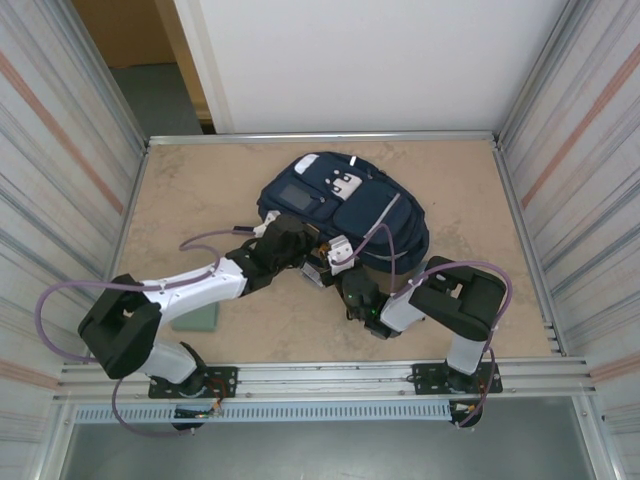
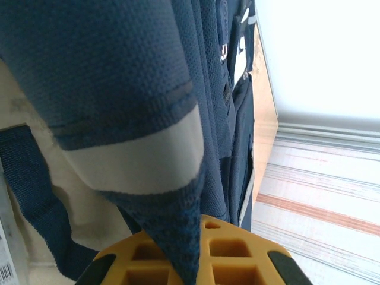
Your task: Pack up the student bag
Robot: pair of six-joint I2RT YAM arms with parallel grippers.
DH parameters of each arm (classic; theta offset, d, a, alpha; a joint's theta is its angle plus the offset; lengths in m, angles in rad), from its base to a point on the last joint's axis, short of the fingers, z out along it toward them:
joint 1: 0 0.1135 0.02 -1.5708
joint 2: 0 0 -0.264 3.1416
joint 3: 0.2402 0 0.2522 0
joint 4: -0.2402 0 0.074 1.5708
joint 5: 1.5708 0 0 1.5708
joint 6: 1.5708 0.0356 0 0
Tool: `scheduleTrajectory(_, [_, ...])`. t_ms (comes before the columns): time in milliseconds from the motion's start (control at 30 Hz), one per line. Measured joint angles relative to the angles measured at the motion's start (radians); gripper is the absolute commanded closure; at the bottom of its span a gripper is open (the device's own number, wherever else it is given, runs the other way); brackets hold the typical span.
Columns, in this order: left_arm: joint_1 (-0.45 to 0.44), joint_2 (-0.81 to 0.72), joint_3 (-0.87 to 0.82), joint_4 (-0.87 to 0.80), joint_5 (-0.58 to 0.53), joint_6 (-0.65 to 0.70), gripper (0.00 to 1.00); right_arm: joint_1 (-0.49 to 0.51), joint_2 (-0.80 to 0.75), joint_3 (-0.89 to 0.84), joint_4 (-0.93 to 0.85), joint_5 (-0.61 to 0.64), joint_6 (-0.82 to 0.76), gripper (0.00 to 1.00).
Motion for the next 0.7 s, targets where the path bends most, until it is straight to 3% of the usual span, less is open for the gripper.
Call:
scheduleTrajectory(400, [0.128,0.078,-0.004,0.014,0.071,0.064,1.0,-0.027,-0.011,-0.083,-0.032,-0.007,0.171,1.0])
scheduleTrajectory(700, [0.355,0.246,0.128,-0.062,0.314,0.214,0.9,-0.093,-0.021,-0.108,-0.083,-0.143,0.276,1.0])
